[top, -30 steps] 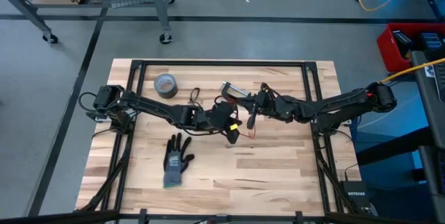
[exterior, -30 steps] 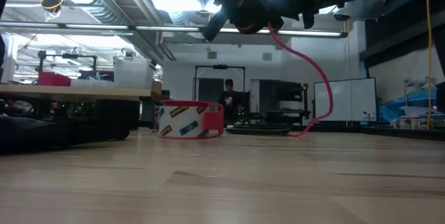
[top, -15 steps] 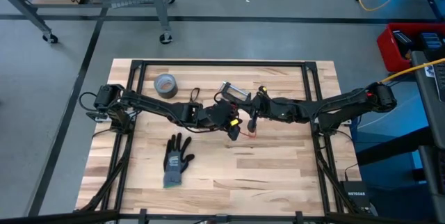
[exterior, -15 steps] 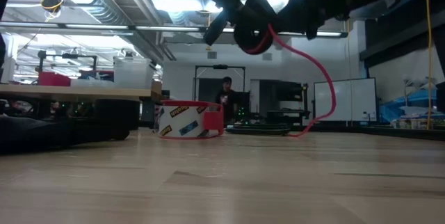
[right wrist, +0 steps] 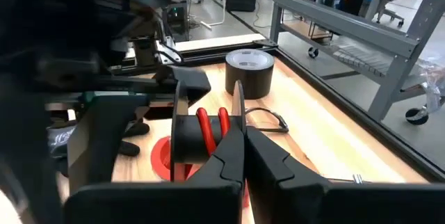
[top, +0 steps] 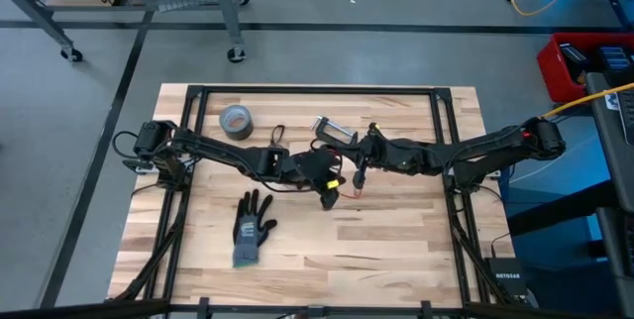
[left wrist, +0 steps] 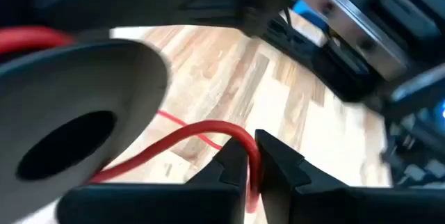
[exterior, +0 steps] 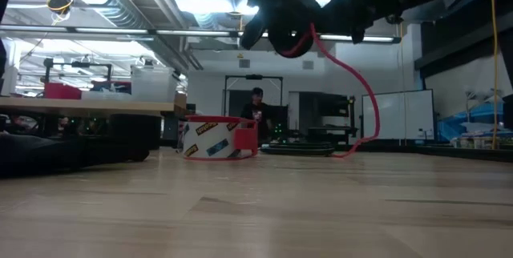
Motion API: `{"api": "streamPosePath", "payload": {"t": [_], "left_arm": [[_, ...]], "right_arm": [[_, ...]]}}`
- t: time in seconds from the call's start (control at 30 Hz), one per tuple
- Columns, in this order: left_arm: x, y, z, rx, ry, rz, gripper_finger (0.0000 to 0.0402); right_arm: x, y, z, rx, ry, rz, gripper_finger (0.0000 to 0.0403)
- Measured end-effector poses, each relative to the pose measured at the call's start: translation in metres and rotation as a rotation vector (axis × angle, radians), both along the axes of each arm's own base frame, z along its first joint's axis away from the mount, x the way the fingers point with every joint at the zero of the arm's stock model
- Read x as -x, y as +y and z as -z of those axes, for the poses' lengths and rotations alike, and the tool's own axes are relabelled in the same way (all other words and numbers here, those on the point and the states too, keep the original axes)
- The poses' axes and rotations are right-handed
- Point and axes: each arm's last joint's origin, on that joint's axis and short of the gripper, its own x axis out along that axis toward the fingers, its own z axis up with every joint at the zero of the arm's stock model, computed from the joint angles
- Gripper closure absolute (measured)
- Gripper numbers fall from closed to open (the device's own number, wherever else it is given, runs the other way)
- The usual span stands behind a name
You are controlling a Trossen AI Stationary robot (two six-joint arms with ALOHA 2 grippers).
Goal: Coil cords
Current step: Coil the red wire onto the spool
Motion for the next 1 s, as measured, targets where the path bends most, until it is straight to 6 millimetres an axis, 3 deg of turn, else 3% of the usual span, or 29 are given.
{"api": "streamPosePath", "payload": {"t": [0.13, 0.43, 1.0], "left_arm": [[0.002, -0.003, 0.003, -0.100, 0.047, 0.068, 0.0349], [0.005, -0.001, 0.007, -0.092, 0.105, 0.056, 0.0281], [0.006, -0.006, 0.008, -0.065, 0.108, 0.049, 0.0324]], "right_arm": [[0.003, 0.000, -0.004, 0.000, -0.013, 0.002, 0.0398], [0.011, -0.002, -0.016, 0.028, -0.053, 0.027, 0.0398], [0.025, -0.005, -0.035, 0.088, -0.116, 0.098, 0.0398]]}}
